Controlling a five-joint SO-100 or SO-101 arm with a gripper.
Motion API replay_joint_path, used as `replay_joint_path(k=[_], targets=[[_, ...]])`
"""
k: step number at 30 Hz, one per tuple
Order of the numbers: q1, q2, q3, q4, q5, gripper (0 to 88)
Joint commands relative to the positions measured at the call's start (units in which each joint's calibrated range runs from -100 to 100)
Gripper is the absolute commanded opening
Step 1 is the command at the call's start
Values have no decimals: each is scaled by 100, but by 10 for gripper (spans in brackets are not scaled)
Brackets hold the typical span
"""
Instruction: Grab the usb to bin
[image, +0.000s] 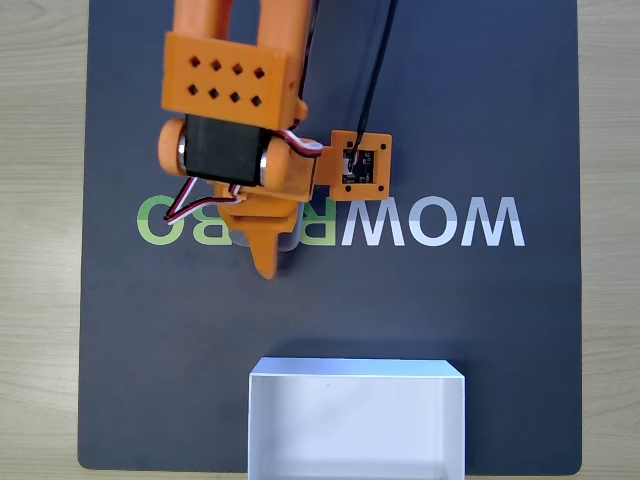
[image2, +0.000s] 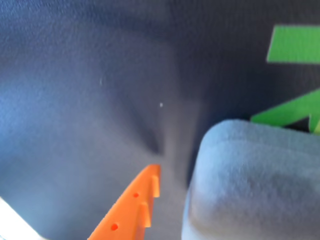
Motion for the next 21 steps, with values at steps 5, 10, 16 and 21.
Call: replay_joint_path(k=[5,10,16,21], targets=[[-331,37,-221,0,9,512],[-222,88,-212,-419,15,511],[-53,80,-239,-471,-1,511],[39,114,-230,-436,-322,486]])
